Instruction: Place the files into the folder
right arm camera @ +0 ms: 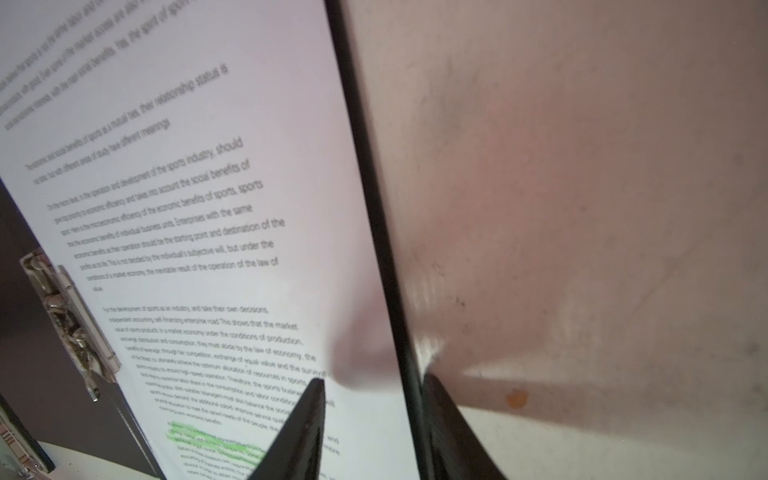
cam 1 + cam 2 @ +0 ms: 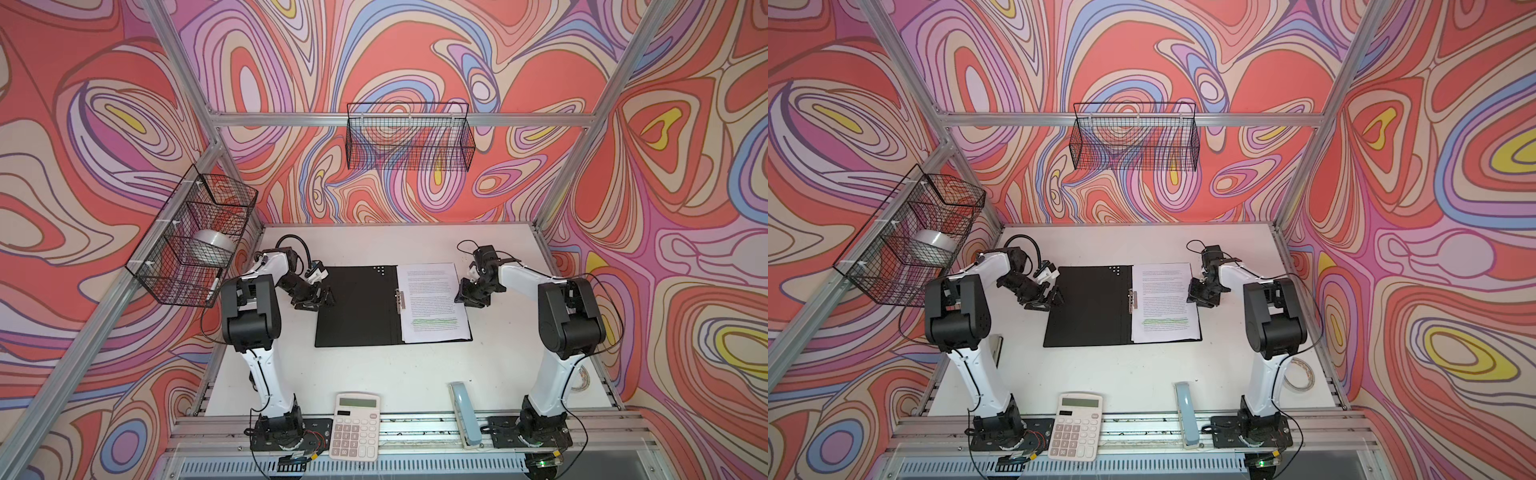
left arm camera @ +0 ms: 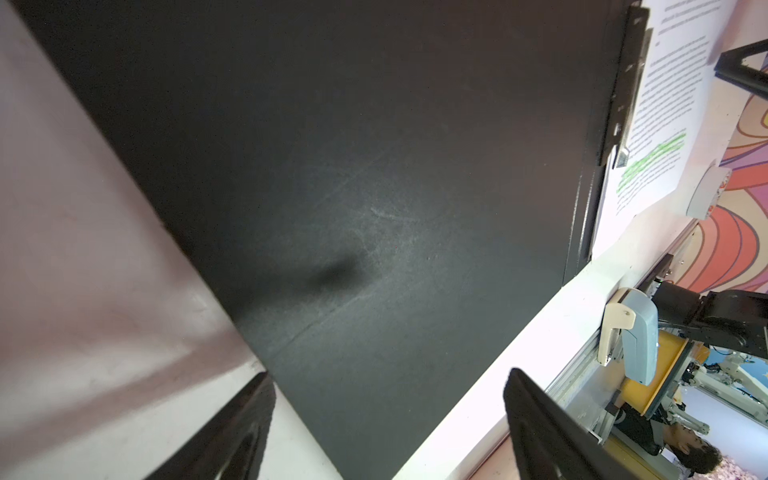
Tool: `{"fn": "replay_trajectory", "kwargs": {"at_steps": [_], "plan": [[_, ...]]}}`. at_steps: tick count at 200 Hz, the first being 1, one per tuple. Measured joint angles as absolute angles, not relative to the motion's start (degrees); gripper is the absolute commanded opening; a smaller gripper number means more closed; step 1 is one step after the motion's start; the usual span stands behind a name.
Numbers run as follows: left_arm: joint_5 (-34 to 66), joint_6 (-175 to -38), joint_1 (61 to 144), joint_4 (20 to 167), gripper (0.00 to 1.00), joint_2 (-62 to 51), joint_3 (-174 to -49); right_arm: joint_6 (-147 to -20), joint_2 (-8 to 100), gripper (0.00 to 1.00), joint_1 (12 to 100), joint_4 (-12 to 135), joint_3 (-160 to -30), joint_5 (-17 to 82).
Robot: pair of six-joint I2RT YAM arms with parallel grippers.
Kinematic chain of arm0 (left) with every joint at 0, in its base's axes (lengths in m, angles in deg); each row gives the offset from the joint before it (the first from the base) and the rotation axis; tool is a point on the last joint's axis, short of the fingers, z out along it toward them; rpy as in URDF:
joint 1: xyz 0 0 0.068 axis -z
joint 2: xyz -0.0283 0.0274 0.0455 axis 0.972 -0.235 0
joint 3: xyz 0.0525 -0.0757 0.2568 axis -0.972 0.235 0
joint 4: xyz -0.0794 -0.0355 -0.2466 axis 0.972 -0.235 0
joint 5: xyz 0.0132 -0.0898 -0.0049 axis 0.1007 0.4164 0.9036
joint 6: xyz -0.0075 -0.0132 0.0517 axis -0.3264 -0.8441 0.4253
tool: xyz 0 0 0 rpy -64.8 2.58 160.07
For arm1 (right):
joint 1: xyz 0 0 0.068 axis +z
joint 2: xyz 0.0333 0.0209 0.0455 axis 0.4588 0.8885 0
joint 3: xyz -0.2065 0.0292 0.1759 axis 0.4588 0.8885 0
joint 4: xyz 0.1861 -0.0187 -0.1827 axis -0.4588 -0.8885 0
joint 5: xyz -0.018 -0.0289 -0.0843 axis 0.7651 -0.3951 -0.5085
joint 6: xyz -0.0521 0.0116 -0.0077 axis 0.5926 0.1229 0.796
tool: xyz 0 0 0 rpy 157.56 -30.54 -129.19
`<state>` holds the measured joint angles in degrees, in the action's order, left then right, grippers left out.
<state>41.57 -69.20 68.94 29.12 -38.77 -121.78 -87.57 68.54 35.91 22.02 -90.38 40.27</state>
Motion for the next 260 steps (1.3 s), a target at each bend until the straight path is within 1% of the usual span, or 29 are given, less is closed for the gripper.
{"fn": "replay_trajectory", "kwargs": {"at_steps": [69,260], "plan": [[42.91,-70.86,68.73,29.31,0.86,-38.77,-120.82,-87.55,68.61,0.40,35.71,21.94,-90.51,40.05],[52.24,-73.74,67.15,26.82,0.85,-37.81,-119.91,-87.35,69.00,0.40,34.73,21.91,-91.32,37.85]]}}
